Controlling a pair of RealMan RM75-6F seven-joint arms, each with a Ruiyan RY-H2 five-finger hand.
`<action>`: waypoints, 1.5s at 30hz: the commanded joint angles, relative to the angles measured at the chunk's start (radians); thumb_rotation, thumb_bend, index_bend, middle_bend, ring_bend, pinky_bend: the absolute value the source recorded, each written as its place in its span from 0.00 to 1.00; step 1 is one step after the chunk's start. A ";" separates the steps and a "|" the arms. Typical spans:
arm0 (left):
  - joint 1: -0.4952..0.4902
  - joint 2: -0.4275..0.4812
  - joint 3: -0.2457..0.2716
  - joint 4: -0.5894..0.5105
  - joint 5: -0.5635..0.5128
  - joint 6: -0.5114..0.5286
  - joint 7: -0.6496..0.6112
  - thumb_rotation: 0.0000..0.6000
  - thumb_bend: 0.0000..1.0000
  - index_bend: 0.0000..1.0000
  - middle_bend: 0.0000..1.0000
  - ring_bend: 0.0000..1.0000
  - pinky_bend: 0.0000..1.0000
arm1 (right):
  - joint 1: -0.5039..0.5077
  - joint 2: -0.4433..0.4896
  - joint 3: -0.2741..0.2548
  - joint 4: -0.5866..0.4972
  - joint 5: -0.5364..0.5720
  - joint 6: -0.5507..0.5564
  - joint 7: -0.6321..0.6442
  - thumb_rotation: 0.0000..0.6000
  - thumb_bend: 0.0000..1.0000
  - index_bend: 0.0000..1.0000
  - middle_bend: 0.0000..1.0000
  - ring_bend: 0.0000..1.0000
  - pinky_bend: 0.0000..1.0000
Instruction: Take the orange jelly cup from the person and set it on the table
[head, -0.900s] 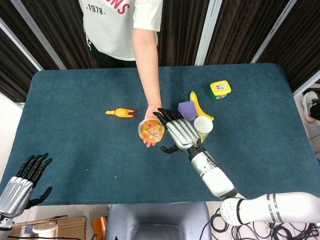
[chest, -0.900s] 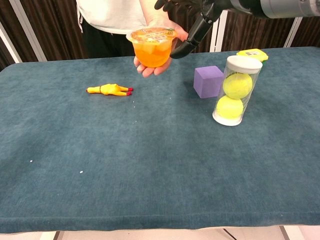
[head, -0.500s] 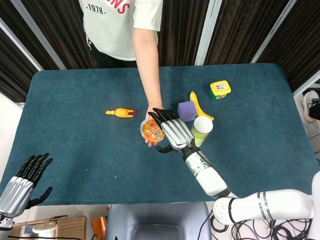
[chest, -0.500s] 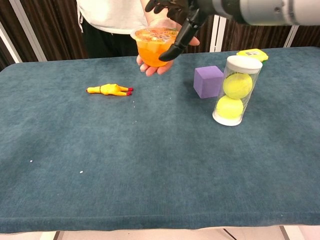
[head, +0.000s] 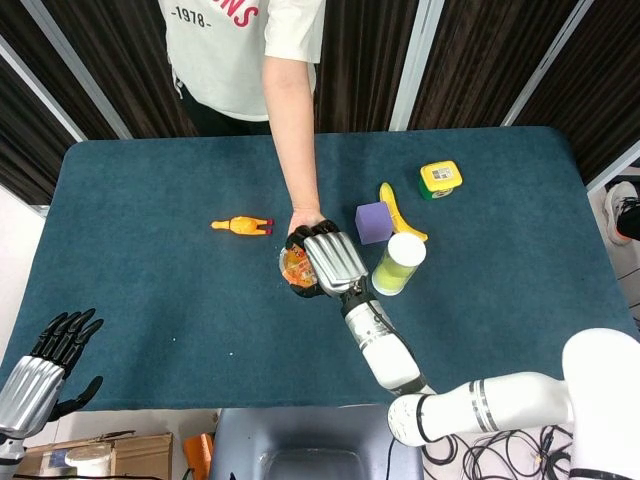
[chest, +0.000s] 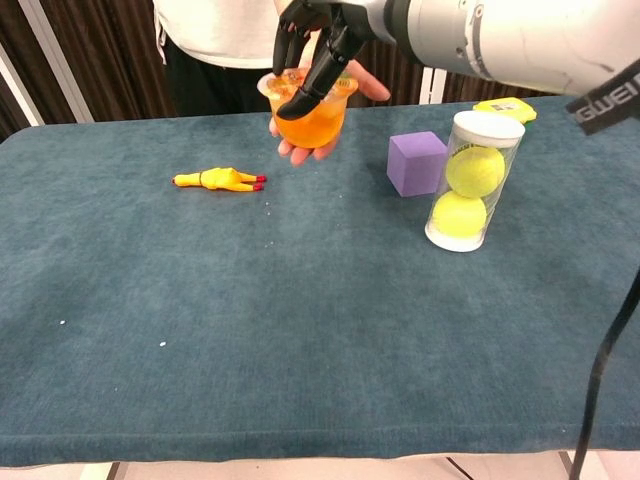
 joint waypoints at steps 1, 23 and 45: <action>0.001 0.000 0.000 0.000 0.002 0.002 0.000 1.00 0.37 0.00 0.00 0.00 0.06 | 0.001 -0.015 -0.008 0.010 -0.018 0.016 -0.013 1.00 0.14 0.60 0.49 0.50 0.56; 0.004 0.001 0.001 0.002 0.002 0.008 -0.002 1.00 0.37 0.00 0.00 0.00 0.06 | -0.280 0.202 -0.192 -0.238 -0.548 0.194 0.136 1.00 0.14 0.74 0.61 0.63 0.71; 0.007 0.002 0.004 0.000 0.007 0.009 -0.002 1.00 0.37 0.00 0.00 0.00 0.06 | -0.583 0.135 -0.511 0.244 -0.757 -0.103 0.495 1.00 0.14 0.06 0.17 0.14 0.46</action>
